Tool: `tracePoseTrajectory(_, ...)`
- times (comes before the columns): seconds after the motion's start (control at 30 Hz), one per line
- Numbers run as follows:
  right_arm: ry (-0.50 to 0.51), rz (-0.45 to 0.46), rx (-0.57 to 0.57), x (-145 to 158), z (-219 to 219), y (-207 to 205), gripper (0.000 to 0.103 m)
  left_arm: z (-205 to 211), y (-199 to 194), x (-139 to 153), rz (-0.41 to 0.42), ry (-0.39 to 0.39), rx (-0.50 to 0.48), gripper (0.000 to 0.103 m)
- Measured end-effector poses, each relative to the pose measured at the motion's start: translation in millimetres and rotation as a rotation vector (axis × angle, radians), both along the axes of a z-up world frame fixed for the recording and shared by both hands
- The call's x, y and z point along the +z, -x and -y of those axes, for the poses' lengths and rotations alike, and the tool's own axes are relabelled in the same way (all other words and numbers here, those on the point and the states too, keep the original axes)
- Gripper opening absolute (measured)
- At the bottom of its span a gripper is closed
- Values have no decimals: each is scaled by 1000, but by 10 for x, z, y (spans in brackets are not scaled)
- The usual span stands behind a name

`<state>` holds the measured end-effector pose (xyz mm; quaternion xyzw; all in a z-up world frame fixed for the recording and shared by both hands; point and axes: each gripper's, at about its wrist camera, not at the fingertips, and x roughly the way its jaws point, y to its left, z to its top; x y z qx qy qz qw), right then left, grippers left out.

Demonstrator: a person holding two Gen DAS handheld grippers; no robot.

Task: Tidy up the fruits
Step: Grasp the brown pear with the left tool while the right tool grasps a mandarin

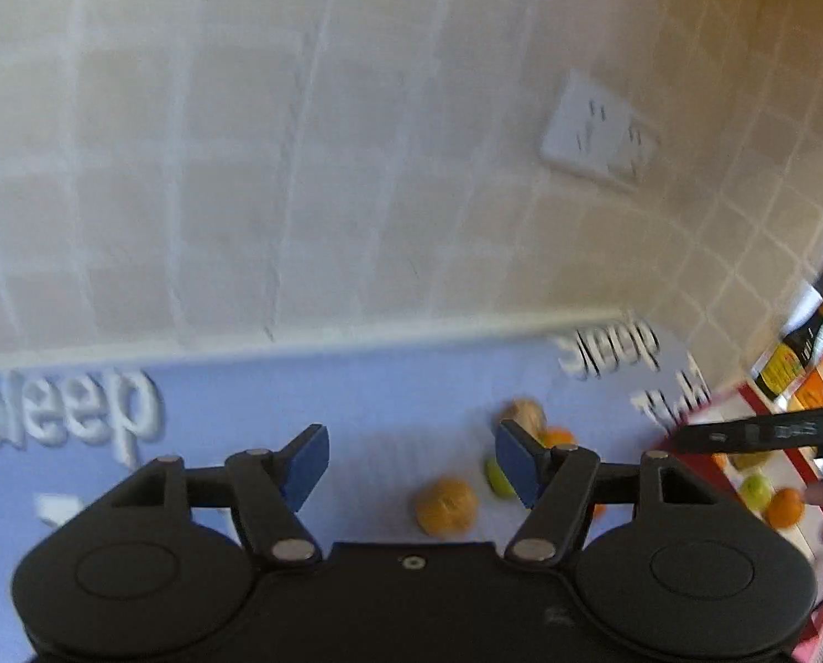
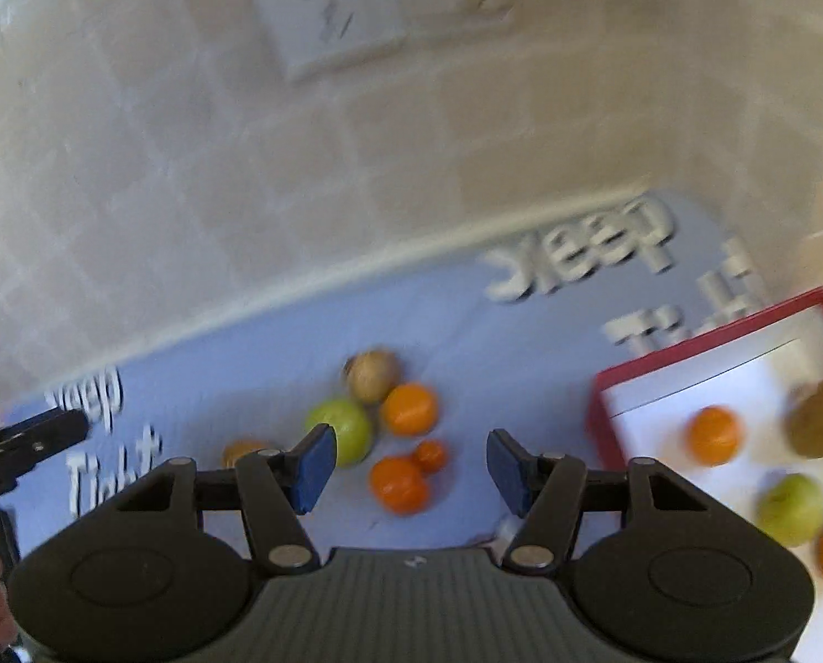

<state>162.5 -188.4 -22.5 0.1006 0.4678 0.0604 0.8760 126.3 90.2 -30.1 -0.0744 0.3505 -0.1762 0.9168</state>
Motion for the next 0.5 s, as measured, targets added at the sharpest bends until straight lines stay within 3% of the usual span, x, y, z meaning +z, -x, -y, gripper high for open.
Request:
tracePoseTrajectory(0.13,19,-95,33,-402,-227,-113,61,222,-133,-411,-109,-32,-89,79)
tracePoseTrajectory(0.27,14,-149,31,-659,-245,-161,61,511,-271,-665,-145,-168,-99,79)
tracePoseTrajectory(0.5,11,-175,20,-830,-289,-266,59,655,-463,-882,-185,-173,-130,77)
